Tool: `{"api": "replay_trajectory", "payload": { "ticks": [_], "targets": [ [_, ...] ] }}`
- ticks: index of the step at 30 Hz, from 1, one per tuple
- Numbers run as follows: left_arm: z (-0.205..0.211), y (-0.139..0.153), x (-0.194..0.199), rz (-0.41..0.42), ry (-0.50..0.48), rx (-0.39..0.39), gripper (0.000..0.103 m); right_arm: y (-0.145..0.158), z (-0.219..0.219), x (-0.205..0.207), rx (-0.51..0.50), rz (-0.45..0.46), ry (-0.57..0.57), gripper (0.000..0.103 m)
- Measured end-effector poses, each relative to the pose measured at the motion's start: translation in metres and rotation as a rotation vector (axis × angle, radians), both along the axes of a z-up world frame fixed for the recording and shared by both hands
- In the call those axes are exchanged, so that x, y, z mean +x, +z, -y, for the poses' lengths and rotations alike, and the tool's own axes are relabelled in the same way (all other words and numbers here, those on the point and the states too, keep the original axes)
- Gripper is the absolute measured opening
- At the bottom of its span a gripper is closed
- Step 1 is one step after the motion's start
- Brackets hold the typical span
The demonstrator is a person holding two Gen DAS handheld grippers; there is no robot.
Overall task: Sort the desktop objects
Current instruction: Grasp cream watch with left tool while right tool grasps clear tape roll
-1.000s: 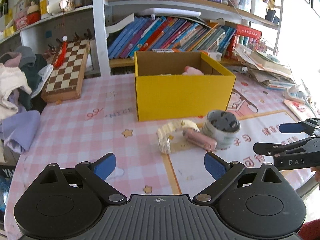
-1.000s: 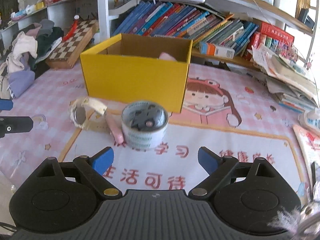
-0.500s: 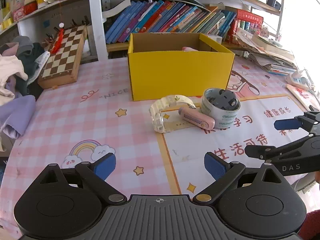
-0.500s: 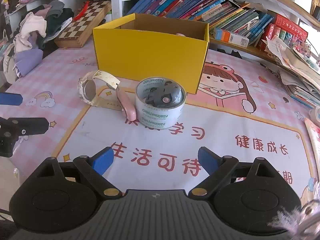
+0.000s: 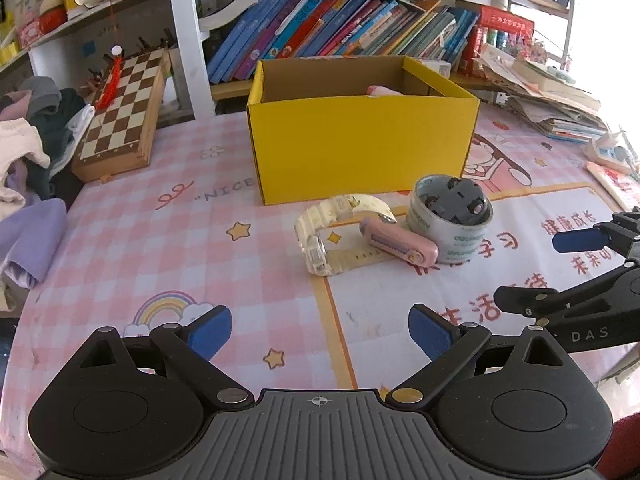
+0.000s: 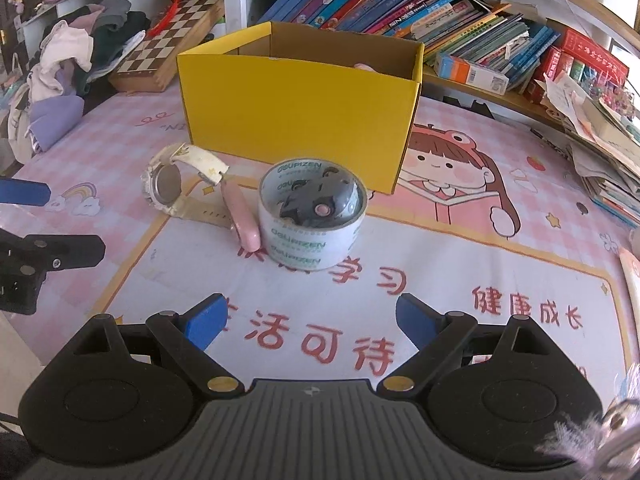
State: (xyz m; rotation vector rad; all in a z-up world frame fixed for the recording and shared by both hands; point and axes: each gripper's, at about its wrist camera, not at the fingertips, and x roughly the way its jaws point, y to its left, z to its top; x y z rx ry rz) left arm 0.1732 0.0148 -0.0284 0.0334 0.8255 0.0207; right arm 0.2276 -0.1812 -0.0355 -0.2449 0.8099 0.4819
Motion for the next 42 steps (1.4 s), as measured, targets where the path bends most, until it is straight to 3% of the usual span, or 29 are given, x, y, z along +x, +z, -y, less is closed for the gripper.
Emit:
{"api": "replay_trajectory", "payload": {
  "ticks": [9,20,39,42],
  "targets": [
    [0.011,-0.001,0.026,-0.003,0.0,0.038,0.097,-0.001,0.003,0.03,0.01,-0.006,0.035,0.091],
    [0.007,-0.008,0.057,-0.018,0.082,0.043,0.094,-0.007,-0.008,0.058,0.02,-0.016,0.135,0.091],
    [0.007,-0.031,0.094,-0.127,0.074,0.019,0.057,-0.019,-0.02,0.087,0.031,-0.031,0.206,0.089],
    [0.005,-0.033,0.092,-0.132,0.081,0.009,0.047,-0.019,-0.021,0.087,0.036,-0.034,0.209,0.084]
  ]
}}
